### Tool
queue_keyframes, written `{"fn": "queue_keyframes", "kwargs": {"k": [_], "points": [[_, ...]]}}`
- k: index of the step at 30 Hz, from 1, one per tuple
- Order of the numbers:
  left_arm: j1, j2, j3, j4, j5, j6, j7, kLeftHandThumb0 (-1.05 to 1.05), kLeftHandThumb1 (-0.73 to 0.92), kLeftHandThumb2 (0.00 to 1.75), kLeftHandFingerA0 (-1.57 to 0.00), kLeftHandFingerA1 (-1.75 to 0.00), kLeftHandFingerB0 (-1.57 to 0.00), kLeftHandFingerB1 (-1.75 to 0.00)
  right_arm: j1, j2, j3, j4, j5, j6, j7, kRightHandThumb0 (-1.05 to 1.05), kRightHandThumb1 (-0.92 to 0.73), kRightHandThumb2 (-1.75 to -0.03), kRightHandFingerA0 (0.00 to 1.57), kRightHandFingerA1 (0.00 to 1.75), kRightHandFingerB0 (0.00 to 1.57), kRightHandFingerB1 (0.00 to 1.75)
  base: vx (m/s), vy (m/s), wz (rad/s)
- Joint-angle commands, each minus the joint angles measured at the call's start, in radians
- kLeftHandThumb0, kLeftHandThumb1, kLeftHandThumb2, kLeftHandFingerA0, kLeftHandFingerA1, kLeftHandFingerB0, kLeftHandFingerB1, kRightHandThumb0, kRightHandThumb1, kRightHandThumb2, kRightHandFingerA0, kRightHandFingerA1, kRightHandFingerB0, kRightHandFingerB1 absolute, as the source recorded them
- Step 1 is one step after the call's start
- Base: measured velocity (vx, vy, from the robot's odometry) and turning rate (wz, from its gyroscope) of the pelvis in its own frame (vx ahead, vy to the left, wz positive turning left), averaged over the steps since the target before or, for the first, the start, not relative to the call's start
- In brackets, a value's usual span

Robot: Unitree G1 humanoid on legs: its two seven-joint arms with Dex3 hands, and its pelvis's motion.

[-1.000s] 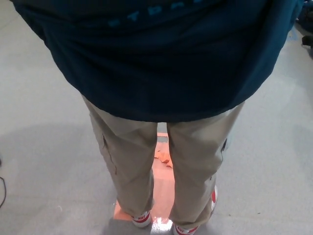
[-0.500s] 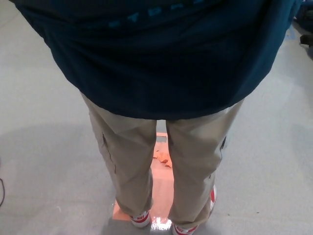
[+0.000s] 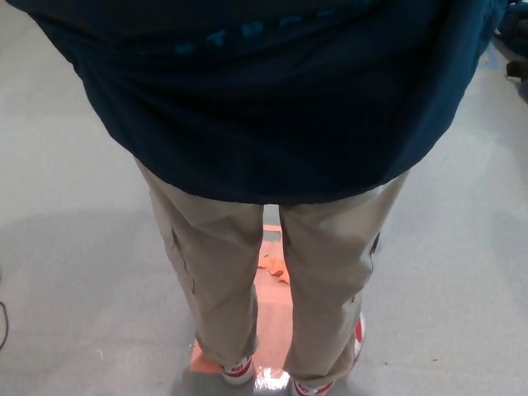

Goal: A person hands a coat to the robot and the robot grabs it with both hands and holds it while the person wears the coat.

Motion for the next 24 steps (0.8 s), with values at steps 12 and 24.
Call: {"fn": "queue_keyframes", "kwargs": {"k": [12,24], "points": [[0.781,-0.258,-0.016,-0.193,0.080,-0.154,0.289,-0.74,0.53,0.88,-0.04,-0.39,-0.08,-0.27,0.706,0.269,0.077,-0.136,-0.092,-0.097,-0.242,-0.69,-0.62,-0.95,0.00,0.21,0.00,0.18,0.00,0.000,0.00],[0.770,-0.271,-0.179,0.183,0.146,-0.171,0.360,-0.35,0.41,0.97,0.00,-0.48,0.00,-0.47,0.727,0.274,0.189,0.176,-0.167,-0.070,-0.254,-0.75,-0.67,-0.97,0.00,0.16,0.00,0.15,0.00,0.000,0.00]]}}
